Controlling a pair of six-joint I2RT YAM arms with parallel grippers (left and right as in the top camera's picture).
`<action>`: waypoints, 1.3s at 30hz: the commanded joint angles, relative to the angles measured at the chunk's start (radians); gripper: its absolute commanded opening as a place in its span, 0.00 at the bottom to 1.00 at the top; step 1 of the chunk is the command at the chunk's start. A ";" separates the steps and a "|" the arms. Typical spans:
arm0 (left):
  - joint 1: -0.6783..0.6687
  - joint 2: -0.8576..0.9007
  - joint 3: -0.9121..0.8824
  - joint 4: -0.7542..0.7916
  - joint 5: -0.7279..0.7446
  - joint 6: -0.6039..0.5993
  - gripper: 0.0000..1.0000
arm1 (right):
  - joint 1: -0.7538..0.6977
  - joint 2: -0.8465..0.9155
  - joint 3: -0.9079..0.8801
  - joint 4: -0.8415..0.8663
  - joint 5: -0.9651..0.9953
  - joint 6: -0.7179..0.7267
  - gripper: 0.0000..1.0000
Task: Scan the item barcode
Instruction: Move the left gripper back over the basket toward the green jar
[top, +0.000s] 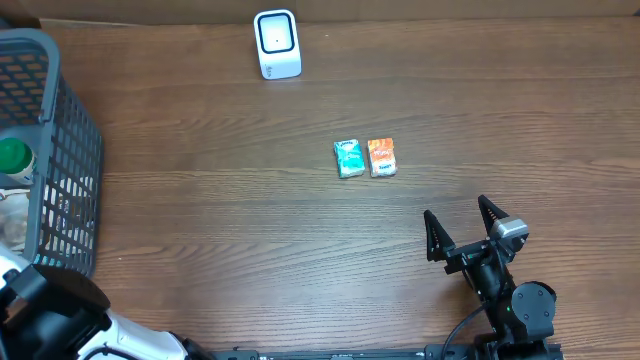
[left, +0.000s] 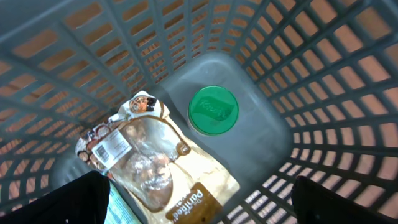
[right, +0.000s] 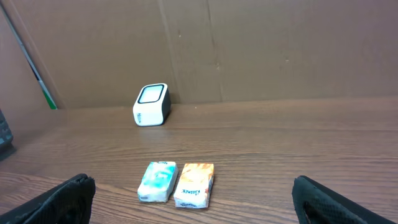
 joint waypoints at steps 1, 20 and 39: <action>0.004 0.038 0.009 0.009 -0.013 0.063 0.95 | 0.006 -0.008 -0.011 0.003 0.006 0.000 1.00; -0.067 0.289 0.009 0.082 -0.091 0.157 1.00 | 0.006 -0.008 -0.011 0.003 0.006 0.000 1.00; -0.085 0.375 -0.027 0.152 -0.193 0.157 1.00 | 0.006 -0.008 -0.011 0.003 0.006 0.000 1.00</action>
